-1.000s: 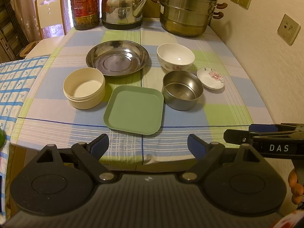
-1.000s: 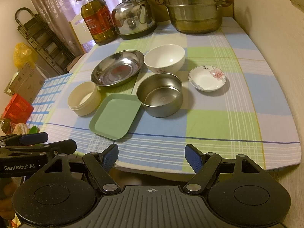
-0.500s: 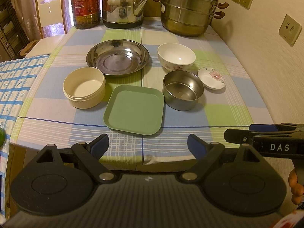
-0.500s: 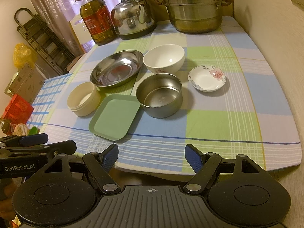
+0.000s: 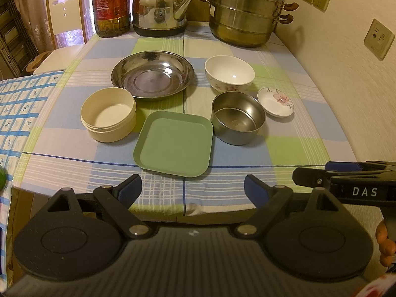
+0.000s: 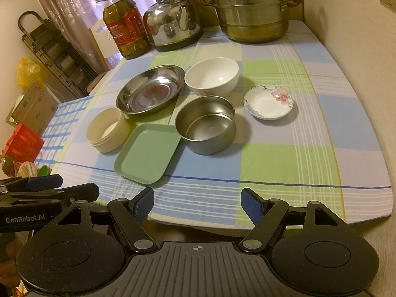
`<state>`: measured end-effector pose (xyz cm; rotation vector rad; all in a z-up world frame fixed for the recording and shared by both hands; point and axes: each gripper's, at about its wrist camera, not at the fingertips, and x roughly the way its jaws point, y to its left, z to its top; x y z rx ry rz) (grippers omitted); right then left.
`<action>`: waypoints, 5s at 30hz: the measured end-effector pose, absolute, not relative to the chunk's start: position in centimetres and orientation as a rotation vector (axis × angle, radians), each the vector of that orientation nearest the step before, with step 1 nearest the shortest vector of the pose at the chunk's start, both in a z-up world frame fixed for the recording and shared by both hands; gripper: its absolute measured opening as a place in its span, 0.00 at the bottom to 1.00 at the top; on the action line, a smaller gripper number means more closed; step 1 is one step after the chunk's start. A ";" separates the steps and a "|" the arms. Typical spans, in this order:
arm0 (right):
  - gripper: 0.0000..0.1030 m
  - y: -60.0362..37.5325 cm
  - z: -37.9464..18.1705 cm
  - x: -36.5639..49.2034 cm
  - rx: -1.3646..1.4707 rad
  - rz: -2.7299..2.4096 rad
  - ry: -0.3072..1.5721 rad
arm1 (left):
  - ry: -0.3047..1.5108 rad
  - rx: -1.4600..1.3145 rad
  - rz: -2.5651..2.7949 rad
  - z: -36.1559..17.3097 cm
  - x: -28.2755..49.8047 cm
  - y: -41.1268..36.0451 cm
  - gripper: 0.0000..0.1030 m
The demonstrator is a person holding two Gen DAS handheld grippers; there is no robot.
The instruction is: Organize plates and bowls
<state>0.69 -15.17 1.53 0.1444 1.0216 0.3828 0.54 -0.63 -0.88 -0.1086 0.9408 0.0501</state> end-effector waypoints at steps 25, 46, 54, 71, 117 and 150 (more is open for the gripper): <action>0.75 -15.4 1.5 0.9 0.149 0.384 1.027 | 0.949 -0.114 0.052 -1.6 1.5 -0.4 0.86; 0.75 -15.3 0.1 1.8 0.168 0.397 1.043 | 0.981 -0.151 0.107 -2.7 2.9 1.5 0.86; 0.75 -14.4 -1.2 3.0 0.201 0.428 1.036 | 1.007 -0.165 0.151 -4.8 4.0 3.5 0.85; 0.74 -9.0 -5.2 6.7 0.222 0.448 1.077 | 1.040 -0.113 0.139 -9.0 8.1 8.3 0.72; 0.10 -3.3 -9.2 10.0 0.117 0.359 1.068 | 1.098 -0.019 -0.022 -13.1 12.7 10.3 0.08; 0.08 -2.1 -3.8 14.9 0.121 0.376 0.865 | 0.906 -0.026 -0.037 -6.8 17.1 12.3 0.08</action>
